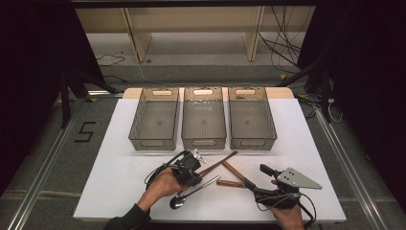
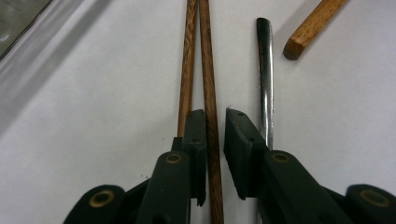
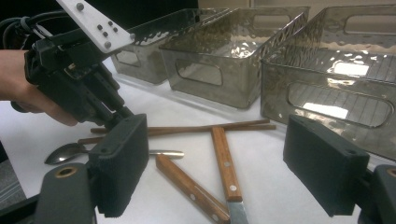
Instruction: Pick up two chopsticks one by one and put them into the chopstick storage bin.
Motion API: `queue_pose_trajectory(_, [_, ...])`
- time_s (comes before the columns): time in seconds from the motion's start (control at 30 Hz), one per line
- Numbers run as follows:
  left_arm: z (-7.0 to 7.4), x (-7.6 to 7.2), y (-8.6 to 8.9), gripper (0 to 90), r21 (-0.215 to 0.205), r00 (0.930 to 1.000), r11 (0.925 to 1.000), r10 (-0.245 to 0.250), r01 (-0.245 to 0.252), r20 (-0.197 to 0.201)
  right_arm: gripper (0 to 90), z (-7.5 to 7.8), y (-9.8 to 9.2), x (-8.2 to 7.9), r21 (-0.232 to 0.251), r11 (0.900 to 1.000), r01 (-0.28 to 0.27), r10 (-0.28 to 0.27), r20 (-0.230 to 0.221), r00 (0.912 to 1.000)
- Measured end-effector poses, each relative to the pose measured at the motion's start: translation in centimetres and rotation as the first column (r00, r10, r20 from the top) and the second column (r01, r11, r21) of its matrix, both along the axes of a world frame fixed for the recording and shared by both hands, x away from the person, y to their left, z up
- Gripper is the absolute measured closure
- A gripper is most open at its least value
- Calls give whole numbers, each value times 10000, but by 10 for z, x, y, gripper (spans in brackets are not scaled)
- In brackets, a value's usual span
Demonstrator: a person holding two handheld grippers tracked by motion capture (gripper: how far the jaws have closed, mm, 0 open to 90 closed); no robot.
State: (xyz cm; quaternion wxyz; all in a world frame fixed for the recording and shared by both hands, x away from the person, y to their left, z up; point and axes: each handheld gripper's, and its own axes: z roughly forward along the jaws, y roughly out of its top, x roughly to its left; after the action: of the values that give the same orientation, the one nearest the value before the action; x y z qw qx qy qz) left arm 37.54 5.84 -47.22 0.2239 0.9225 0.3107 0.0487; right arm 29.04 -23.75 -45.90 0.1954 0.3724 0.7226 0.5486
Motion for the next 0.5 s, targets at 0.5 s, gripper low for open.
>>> queue_pose_trajectory(0.5, [1, 0, 2, 846, -270, 9996, 9993, 267, -266, 55, 241, 0, 0, 0, -41, 10000, -36, 36, 36, 10000])
